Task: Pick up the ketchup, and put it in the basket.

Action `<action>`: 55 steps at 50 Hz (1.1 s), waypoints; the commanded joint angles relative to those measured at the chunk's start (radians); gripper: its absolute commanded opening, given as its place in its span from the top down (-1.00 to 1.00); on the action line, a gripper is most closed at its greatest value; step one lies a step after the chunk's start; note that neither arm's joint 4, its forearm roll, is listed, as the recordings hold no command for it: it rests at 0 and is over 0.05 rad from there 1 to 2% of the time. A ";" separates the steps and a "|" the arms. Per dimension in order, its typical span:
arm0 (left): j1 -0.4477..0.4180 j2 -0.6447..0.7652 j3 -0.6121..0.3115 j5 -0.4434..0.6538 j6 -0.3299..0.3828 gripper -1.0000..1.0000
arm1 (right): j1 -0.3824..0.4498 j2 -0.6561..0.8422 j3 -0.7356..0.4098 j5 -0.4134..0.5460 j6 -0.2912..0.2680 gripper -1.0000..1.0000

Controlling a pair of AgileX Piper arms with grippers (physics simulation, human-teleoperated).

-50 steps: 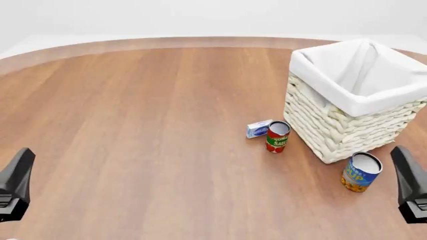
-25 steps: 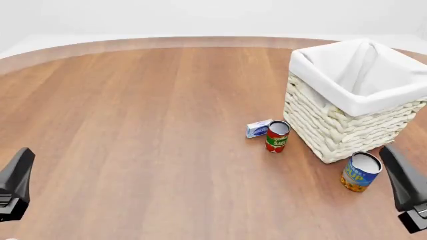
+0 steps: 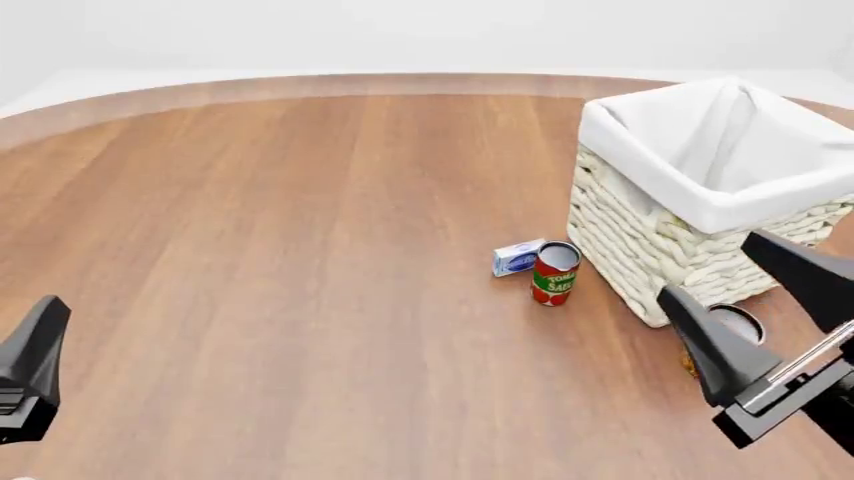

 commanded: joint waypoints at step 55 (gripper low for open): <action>0.000 0.000 0.000 0.000 0.000 -1.00 | 0.512 0.812 -0.294 -0.376 0.075 -1.00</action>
